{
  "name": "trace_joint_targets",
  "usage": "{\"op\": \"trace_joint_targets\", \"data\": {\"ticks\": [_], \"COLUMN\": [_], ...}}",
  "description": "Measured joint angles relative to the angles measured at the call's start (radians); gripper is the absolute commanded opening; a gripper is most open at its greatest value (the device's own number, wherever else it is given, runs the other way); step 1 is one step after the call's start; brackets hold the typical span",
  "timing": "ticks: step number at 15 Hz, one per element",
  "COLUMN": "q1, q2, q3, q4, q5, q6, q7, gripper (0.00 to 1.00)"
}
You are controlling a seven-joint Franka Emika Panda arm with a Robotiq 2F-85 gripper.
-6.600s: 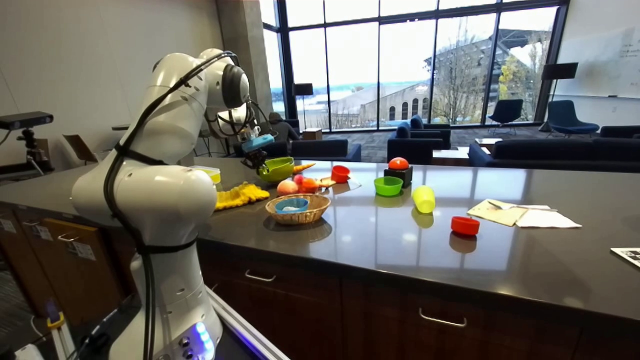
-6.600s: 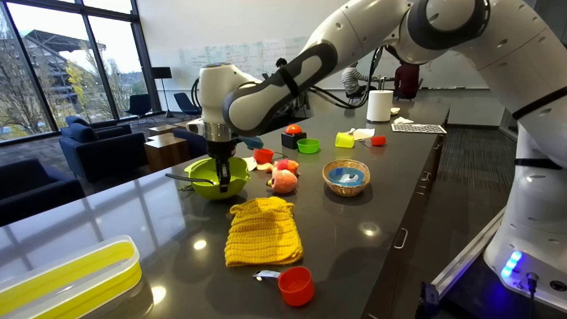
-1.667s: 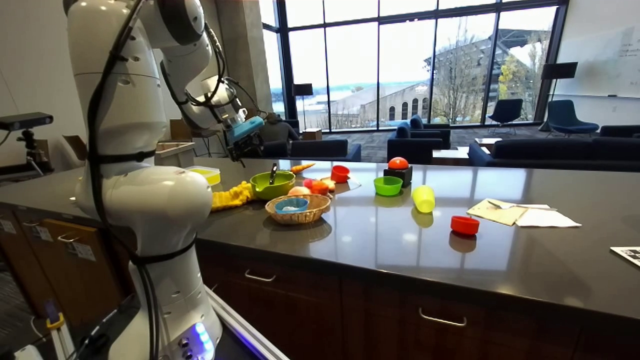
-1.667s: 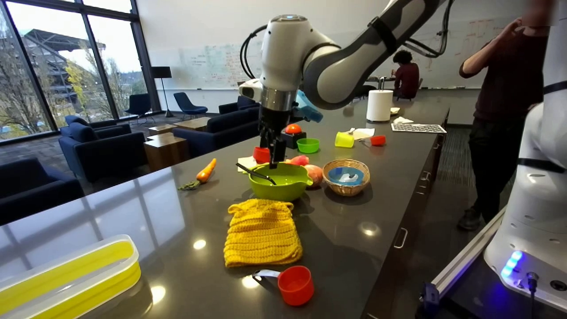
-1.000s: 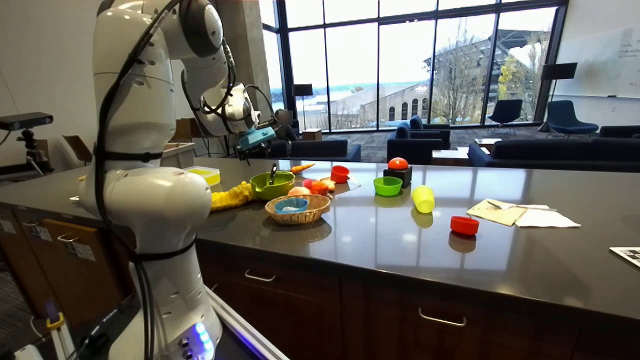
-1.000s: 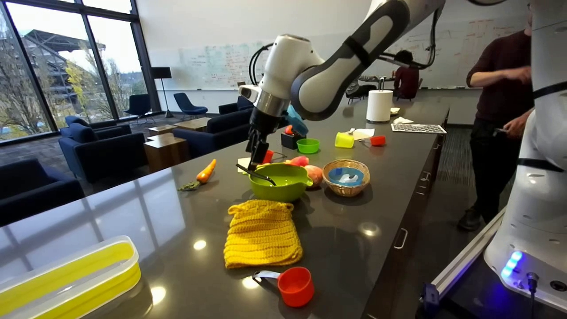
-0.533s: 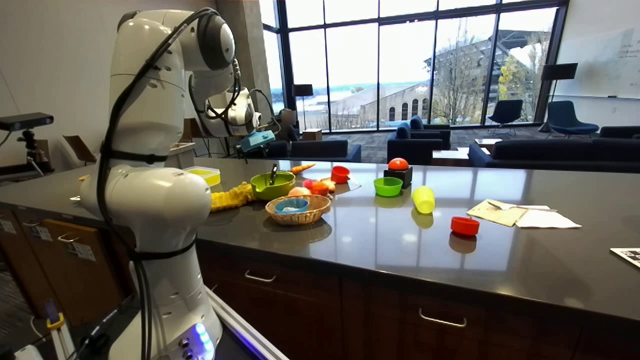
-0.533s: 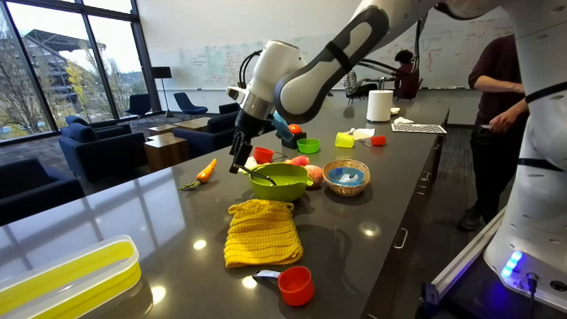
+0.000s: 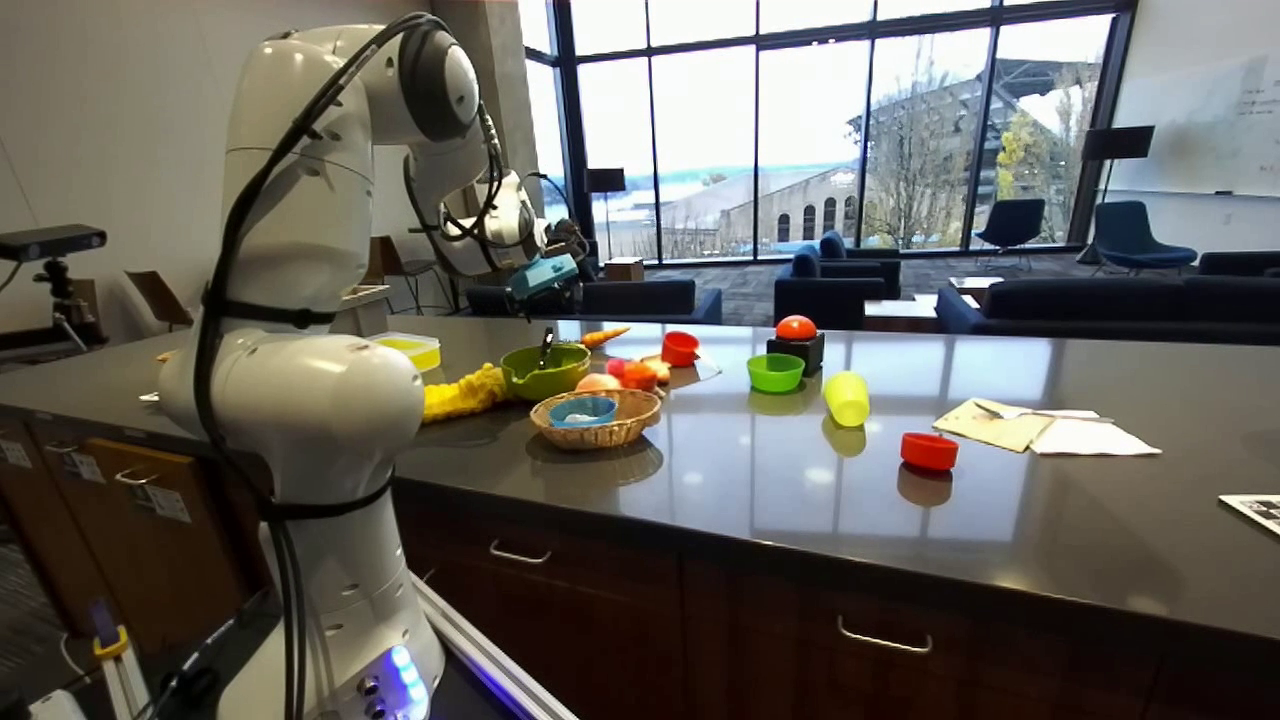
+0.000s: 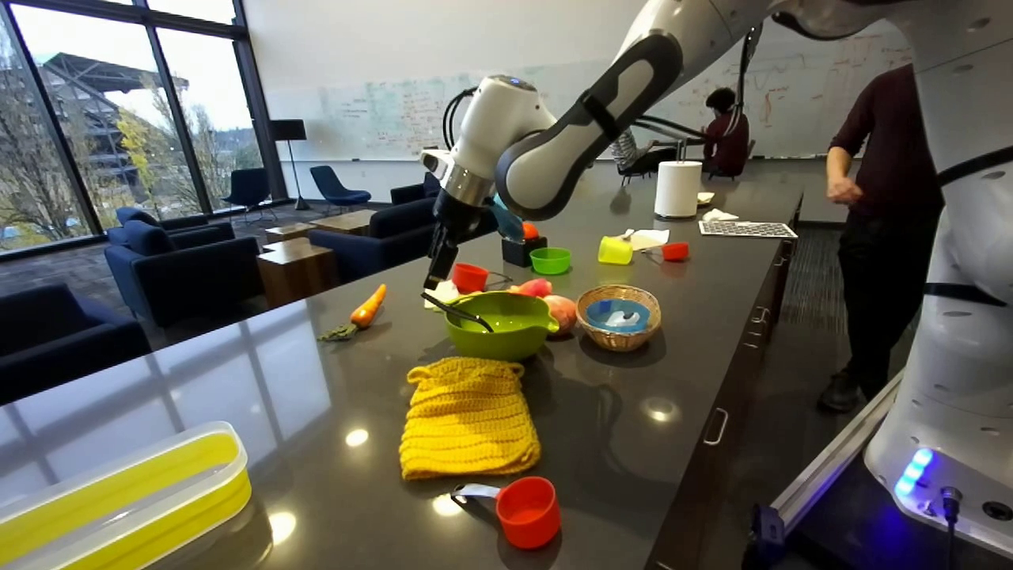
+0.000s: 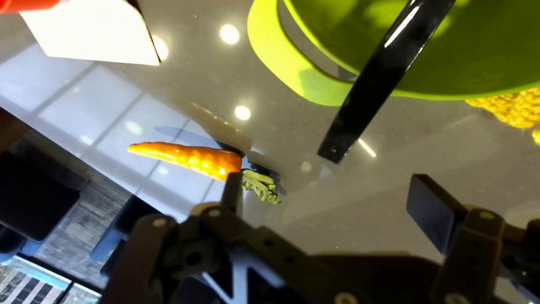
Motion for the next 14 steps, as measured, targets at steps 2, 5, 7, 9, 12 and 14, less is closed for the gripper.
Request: {"op": "trace_joint_targets", "data": {"ticks": [2,5,7,9,12,14], "q1": [0.001,0.004,0.005,0.005,0.004,0.004], "q2": [0.019,0.064,0.093,0.112,0.126,0.13], "q3": [0.001,0.011,0.015,0.016,0.016,0.016], "q4": [0.008,0.021,0.035,0.052,0.073,0.081], "q5": [0.002,0.04,0.06,0.07,0.077,0.078], "q6": [0.0,-0.003,-0.003,-0.003,-0.005,-0.007], "q7": [0.023,0.049,0.058,0.067,0.078,0.082], "gripper": [1.0,1.0,1.0,1.0,0.74,0.61]}}
